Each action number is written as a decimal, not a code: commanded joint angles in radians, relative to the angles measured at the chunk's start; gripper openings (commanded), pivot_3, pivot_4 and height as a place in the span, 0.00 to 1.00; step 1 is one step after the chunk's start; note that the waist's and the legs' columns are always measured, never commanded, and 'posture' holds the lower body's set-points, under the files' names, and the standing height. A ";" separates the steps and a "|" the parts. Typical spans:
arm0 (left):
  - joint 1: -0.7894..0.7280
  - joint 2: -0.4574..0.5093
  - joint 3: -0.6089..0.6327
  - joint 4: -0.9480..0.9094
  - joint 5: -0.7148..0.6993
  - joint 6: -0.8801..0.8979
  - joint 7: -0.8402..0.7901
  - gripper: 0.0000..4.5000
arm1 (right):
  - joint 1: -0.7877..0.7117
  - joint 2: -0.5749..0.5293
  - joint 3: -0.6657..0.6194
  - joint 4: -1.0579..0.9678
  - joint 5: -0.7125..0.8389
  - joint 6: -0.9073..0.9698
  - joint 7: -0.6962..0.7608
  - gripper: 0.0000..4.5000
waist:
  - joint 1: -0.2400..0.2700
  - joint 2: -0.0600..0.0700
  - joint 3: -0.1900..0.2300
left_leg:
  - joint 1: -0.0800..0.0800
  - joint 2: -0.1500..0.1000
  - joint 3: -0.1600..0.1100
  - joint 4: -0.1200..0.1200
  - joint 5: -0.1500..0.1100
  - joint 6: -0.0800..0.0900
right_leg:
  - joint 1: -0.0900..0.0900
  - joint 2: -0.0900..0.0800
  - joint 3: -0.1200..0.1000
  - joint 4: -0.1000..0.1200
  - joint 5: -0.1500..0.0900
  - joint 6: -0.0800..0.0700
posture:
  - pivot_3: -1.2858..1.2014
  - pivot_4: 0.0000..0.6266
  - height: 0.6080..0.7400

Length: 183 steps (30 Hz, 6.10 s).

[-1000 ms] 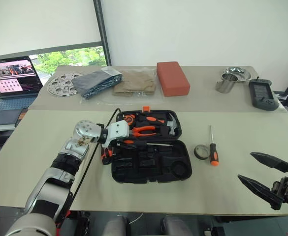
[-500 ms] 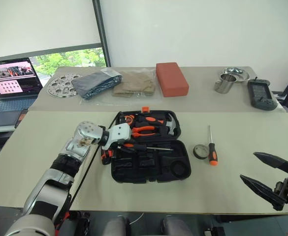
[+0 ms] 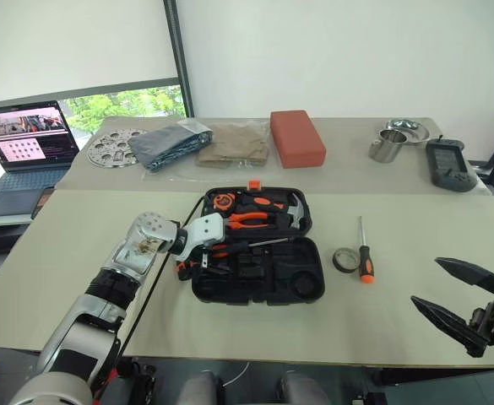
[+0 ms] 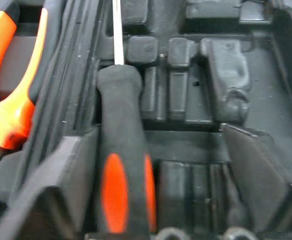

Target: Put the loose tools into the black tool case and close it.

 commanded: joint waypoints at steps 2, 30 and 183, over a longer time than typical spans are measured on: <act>-0.050 0.032 0.073 -0.079 -0.018 0.064 0.052 1.00 | -0.011 -0.019 -0.012 -0.019 0.006 -0.010 -0.003 1.00 | -0.001 0.000 0.001 | 0.000 0.000 0.000 0.000 0.000 0.000 | 0.000 0.000 0.000 0.000 0.000 0.000 | 0.52 0.24 1.00; -0.114 -0.194 0.116 0.407 -0.063 -0.243 0.028 0.02 | -0.022 -0.027 0.009 -0.067 0.011 0.003 -0.066 1.00 | -0.002 0.001 0.000 | -0.010 -0.005 -0.003 0.001 -0.003 0.007 | -0.009 0.001 0.001 -0.003 0.002 -0.004 | 0.52 0.24 1.00; 0.723 0.512 1.011 -0.708 -0.792 0.417 -0.123 1.00 | -1.124 -0.068 1.033 0.706 -0.782 -0.206 0.114 0.96 | -0.016 0.006 0.009 | 0.000 0.001 0.000 -0.010 -0.003 0.005 | -0.013 -0.002 -0.001 0.002 -0.002 -0.014 | 0.52 0.24 1.00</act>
